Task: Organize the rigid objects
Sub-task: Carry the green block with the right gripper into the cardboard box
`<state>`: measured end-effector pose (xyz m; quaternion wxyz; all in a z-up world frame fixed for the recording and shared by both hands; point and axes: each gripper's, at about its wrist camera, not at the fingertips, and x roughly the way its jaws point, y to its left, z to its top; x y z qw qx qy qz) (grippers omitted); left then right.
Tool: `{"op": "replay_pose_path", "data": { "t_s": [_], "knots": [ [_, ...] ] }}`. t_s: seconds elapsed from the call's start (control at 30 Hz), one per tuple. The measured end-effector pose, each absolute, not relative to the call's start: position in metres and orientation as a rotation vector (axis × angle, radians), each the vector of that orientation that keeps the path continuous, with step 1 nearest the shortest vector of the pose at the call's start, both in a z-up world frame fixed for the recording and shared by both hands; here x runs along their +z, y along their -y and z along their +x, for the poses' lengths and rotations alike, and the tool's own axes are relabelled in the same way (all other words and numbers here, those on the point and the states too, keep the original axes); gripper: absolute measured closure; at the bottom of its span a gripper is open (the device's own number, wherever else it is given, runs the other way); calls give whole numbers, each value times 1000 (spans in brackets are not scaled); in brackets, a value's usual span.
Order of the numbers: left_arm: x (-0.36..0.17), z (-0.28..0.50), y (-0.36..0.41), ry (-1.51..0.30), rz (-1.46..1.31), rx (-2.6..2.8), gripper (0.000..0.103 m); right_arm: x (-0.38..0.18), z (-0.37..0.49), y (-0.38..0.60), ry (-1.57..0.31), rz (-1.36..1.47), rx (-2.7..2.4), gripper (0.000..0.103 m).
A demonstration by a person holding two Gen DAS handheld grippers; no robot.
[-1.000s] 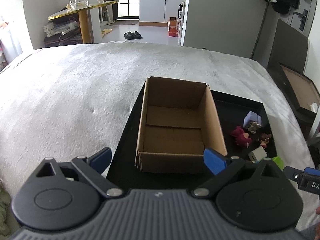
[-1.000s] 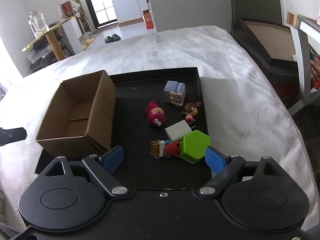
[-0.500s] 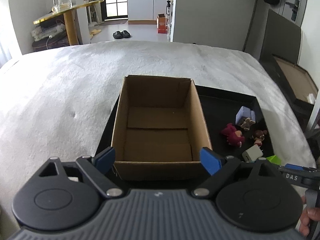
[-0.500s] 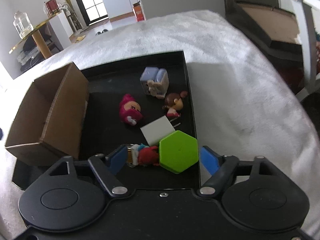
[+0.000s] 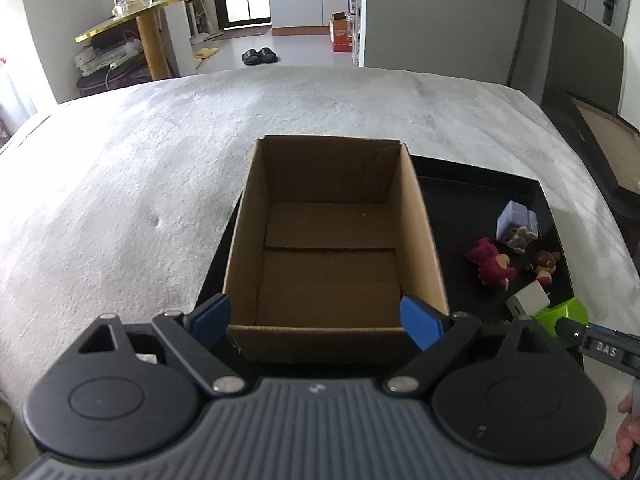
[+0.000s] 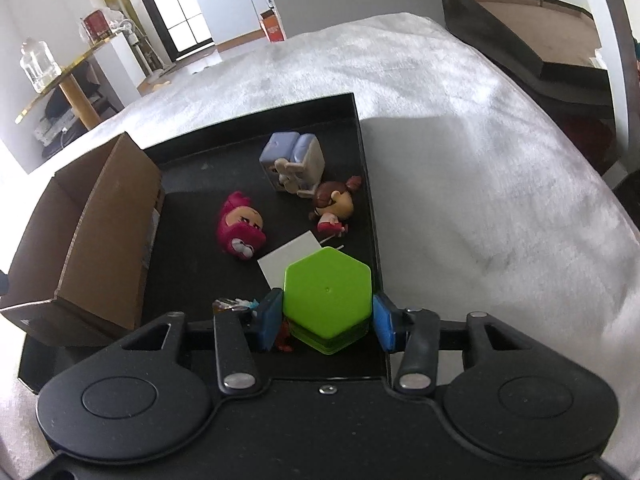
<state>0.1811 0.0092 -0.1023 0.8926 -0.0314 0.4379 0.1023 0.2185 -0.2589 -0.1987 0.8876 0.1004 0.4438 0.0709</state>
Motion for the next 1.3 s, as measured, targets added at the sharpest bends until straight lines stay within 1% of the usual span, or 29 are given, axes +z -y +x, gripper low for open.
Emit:
{"op": "replay_pose_path", "data": {
  "t_s": [0.1, 0.17, 0.33, 0.43, 0.8, 0.87, 0.9, 0.97, 1.1, 1.17, 1.23, 1.3],
  "knots": [
    [-99, 184, -18, -900, -80, 242, 14, -188, 218, 258, -905, 194, 165, 57],
    [-99, 187, -25, -913, -92, 267, 19, -181, 219, 256, -896, 199, 174, 57],
    [-99, 194, -34, -925, -93, 307, 24, -163, 224, 240, -866, 190, 214, 57],
    [-97, 203, -39, -925, -105, 304, 30, -153, 229, 227, -866, 192, 238, 57],
    [-106, 202, -65, -898, -198, 281, 35, -114, 237, 179, -831, 115, 286, 57],
    [-112, 199, -72, -891, -248, 269, 39, -108, 238, 170, -818, 99, 291, 57],
    [-115, 198, -75, -891, -260, 267, 40, -106, 239, 165, -814, 98, 294, 57],
    [-121, 198, -80, -896, -268, 273, 45, -103, 240, 157, -807, 93, 295, 57],
    [-130, 197, -89, -894, -297, 264, 49, -100, 243, 139, -803, 72, 282, 57],
    [-135, 197, -90, -905, -286, 255, 57, -98, 245, 129, -801, 72, 279, 57],
    [-138, 198, -92, -902, -287, 240, 59, -96, 245, 120, -789, 47, 280, 57],
    [-141, 199, -94, -904, -283, 233, 64, -95, 245, 111, -788, 40, 284, 57]
  ]
}}
